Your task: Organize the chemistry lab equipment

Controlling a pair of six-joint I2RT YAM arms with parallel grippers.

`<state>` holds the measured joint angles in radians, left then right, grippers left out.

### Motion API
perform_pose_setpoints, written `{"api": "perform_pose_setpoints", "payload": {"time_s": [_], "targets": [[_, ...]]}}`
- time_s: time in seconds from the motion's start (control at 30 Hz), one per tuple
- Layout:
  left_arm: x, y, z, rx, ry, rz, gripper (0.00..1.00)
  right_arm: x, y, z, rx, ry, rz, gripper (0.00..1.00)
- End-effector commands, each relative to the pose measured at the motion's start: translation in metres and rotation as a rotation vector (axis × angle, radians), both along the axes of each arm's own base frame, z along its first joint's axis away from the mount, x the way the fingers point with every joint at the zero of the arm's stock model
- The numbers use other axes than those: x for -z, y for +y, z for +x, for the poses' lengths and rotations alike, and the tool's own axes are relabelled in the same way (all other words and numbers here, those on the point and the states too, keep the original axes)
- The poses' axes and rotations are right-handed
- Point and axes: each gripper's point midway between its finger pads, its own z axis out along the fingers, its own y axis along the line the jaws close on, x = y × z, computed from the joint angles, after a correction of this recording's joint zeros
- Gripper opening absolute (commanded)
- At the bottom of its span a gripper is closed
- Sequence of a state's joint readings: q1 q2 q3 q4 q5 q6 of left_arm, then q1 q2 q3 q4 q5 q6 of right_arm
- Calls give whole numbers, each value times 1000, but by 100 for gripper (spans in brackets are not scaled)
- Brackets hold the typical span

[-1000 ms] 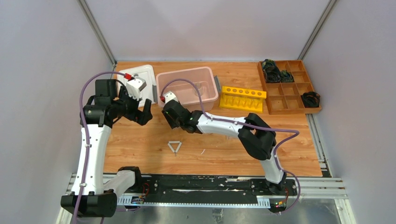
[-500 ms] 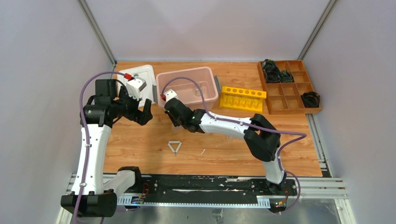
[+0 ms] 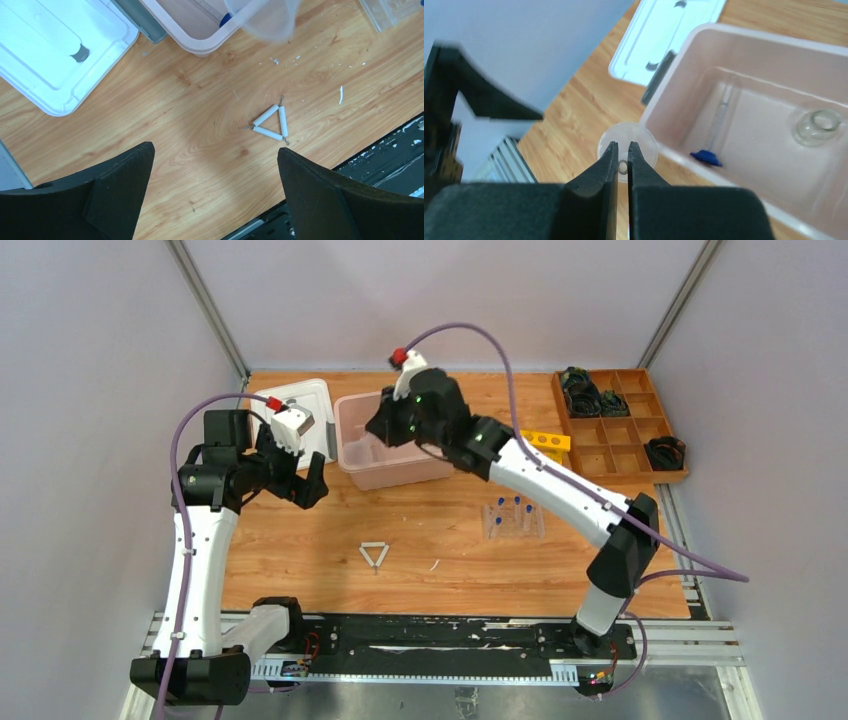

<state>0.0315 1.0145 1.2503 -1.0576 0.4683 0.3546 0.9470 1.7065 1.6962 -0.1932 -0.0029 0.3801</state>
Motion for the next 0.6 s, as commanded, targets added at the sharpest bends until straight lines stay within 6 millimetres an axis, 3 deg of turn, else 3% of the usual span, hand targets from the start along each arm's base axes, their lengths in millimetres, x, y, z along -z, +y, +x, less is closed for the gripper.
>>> {"api": "perform_pose_setpoints", "payload": {"time_s": [0.0, 0.2, 0.4, 0.43, 0.5, 0.57], "targets": [[-7, -2, -1, 3, -24, -18, 100, 26, -15, 50, 40, 268, 114, 0], [-4, -3, -2, 6, -14, -24, 100, 79, -3, 101, 67, 456, 152, 0], [-2, -2, -2, 8, -12, -19, 100, 99, 6, 132, 127, 487, 160, 2], [-2, -2, -2, 9, -14, -19, 100, 101, 6, 135, 136, 489, 155, 9], [-2, -2, -3, 9, -17, -17, 100, 104, 4, 140, 161, 482, 128, 35], [-2, -2, -3, 8, -18, -17, 100, 100, -3, 144, 188, 450, 94, 54]]}}
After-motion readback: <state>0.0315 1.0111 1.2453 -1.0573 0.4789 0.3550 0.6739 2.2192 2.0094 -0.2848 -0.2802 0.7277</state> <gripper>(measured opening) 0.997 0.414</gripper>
